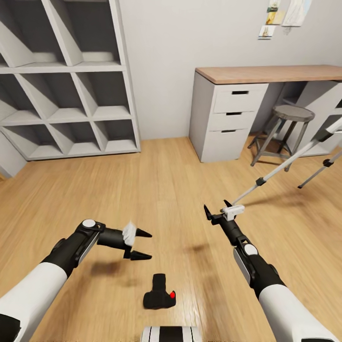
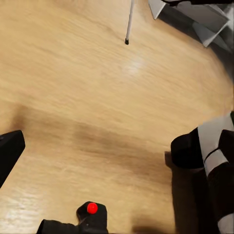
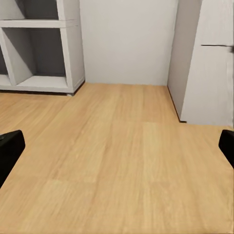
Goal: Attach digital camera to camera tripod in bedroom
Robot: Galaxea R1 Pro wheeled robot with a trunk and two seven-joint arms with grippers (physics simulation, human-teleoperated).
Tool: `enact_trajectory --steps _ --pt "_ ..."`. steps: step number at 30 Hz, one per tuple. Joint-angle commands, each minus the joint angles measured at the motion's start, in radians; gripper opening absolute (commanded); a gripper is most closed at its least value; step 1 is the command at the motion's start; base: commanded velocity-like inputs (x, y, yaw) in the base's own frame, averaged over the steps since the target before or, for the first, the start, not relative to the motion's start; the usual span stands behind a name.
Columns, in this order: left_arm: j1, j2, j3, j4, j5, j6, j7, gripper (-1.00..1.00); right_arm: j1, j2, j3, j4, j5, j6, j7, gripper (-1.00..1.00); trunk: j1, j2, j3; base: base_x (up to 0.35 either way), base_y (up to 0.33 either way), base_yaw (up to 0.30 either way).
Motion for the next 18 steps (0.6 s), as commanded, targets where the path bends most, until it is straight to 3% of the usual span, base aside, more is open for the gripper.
enact_trajectory --steps 1,5,18 --pt "-0.001 0.001 -0.003 -0.001 0.002 0.002 -0.018 1.0 -0.001 0.0 0.0 -0.005 -0.001 -0.004 -0.009 1.0 0.0 -0.001 -0.005 0.0 0.0 0.0" --pt "-0.001 0.002 -0.005 0.001 0.001 -0.029 -0.06 1.0 -0.001 0.0 0.0 -0.026 -0.002 -0.021 -0.052 1.0 0.002 -0.002 -0.02 0.0 0.0 0.0" --pt "-0.001 0.006 -0.006 0.012 0.002 -0.043 -0.072 1.0 -0.001 0.0 0.0 -0.033 -0.003 -0.039 -0.068 1.0 0.008 -0.005 -0.07 0.0 0.0 0.0"
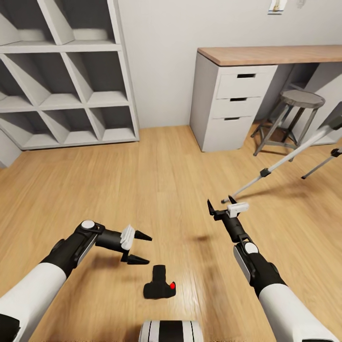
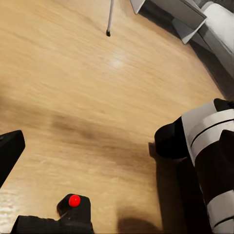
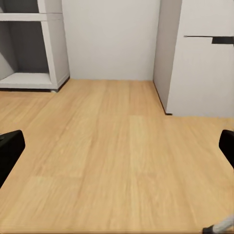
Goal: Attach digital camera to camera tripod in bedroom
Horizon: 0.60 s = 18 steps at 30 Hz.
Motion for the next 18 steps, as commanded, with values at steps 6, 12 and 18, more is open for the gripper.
enact_trajectory --steps 6,12,18 --pt "-0.001 0.011 0.002 0.039 0.002 0.006 0.0 1.0 -0.001 0.0 0.002 0.0 -0.002 -0.022 0.005 1.0 0.002 -0.002 -0.024 0.0 0.0 0.0" --pt "-0.001 0.019 0.006 0.048 0.003 0.006 0.001 1.0 -0.001 0.0 0.005 0.001 -0.002 -0.126 0.007 1.0 0.005 -0.003 -0.047 0.0 0.0 0.0" --pt "-0.002 0.021 0.025 0.05 0.003 0.006 0.001 1.0 -0.001 0.001 0.008 0.004 -0.001 -0.187 0.007 1.0 0.008 -0.005 -0.07 0.0 0.0 0.0"
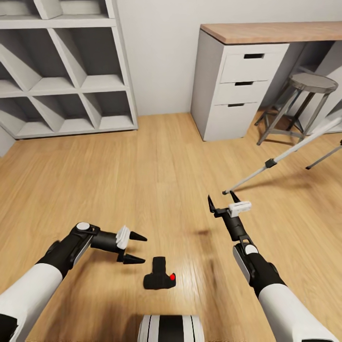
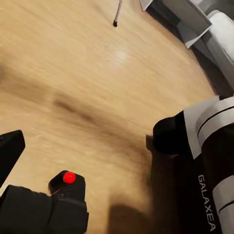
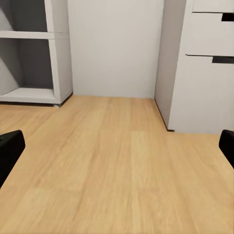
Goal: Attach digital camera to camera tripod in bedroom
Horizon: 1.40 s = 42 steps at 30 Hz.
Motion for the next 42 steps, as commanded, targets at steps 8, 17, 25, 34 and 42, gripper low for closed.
enact_trajectory --steps 8,17,25,34,42 --pt "-0.001 0.001 0.042 -0.001 0.002 0.008 -0.002 1.0 -0.001 0.0 0.004 0.003 -0.001 -0.022 0.002 1.0 0.003 -0.002 -0.032 0.0 0.0 0.0" --pt "-0.001 0.001 0.048 -0.001 0.002 0.009 -0.003 1.0 -0.001 0.001 0.02 0.004 -0.001 -0.025 0.002 1.0 0.007 -0.004 -0.066 0.0 0.0 0.08" --pt "0.0 0.001 0.048 0.001 0.002 0.008 -0.002 1.0 -0.001 0.001 0.022 0.004 -0.001 -0.026 0.002 1.0 0.011 -0.006 -0.096 0.0 0.0 0.057" --pt "0.001 0.0 0.046 0.003 0.002 0.008 -0.002 1.0 -0.001 0.001 0.023 0.004 0.0 -0.026 0.001 1.0 0.015 -0.008 -0.131 0.0 0.0 0.005" --pt "0.001 -0.001 0.045 0.003 0.001 0.008 -0.002 1.0 -0.001 0.001 0.023 0.004 0.0 -0.027 0.002 1.0 0.019 -0.01 -0.162 0.0 0.0 0.0"
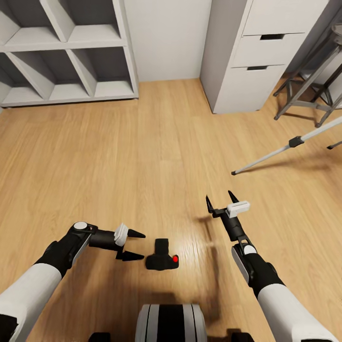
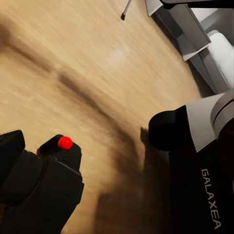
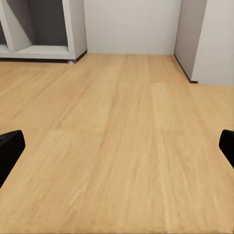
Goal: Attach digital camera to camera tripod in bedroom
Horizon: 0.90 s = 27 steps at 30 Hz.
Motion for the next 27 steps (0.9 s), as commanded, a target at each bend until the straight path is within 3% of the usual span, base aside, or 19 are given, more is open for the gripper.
enact_trajectory --steps 1,19,27 --pt "-0.001 0.001 -0.003 -0.001 0.002 0.008 -0.002 1.0 0.0 -0.001 0.002 0.0 -0.001 -0.003 0.0 1.0 0.0 -0.001 -0.005 0.0 0.0 0.0" --pt "-0.001 -0.001 -0.006 0.026 0.002 0.0 0.0 1.0 0.0 -0.001 0.003 0.0 0.0 -0.005 0.0 1.0 0.008 -0.005 -0.074 0.0 0.0 0.0" --pt "-0.001 0.0 -0.004 0.078 0.001 -0.078 0.005 1.0 0.0 -0.001 0.001 0.0 -0.001 -0.003 -0.002 1.0 0.012 -0.007 -0.105 0.0 0.0 0.0"
